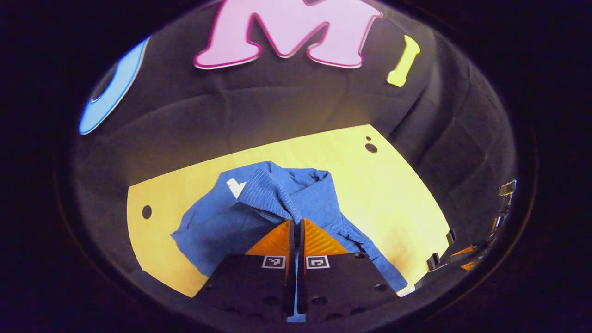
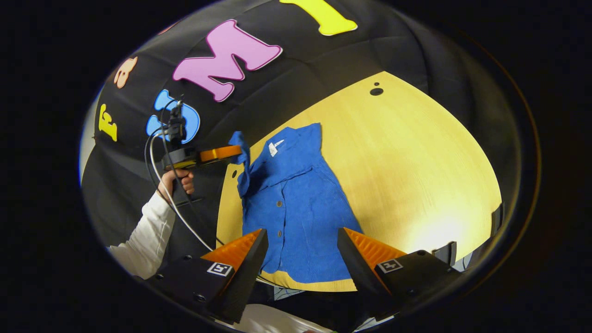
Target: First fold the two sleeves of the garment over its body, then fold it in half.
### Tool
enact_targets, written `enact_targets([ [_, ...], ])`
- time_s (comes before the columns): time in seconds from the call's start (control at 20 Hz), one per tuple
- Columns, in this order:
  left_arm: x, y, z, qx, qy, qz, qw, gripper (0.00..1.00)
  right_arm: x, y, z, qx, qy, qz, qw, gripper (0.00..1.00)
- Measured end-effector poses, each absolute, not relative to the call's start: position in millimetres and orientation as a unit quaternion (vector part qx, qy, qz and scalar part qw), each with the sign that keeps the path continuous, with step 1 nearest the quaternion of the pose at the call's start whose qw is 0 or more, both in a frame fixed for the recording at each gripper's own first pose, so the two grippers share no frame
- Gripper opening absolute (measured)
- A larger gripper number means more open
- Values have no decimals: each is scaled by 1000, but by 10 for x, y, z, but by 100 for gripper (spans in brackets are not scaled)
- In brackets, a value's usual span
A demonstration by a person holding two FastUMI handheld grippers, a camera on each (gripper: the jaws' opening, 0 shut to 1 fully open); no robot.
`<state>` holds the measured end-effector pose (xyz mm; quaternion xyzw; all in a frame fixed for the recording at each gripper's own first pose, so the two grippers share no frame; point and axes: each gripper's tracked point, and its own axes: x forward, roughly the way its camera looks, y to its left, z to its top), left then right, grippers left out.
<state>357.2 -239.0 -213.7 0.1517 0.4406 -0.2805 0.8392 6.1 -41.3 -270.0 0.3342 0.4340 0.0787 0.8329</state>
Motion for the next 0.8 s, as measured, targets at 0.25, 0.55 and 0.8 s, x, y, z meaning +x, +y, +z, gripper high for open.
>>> enact_targets([
  [0.25, 3741, -2908, -2777, 156, 491, -251, 819, 0, 37, -632, -2887, 347, 443, 72, 824, 97],
  [0.55, 3764, -3298, -2979, 117, 500, -252, 820, 29, 178, -792, -3217, 345, 470, 84, 808, 97],
  [0.8, 3545, -2966, -2660, 101, 467, -225, 849, 68, 280, -705, -3430, 318, 494, 105, 803, 96],
])
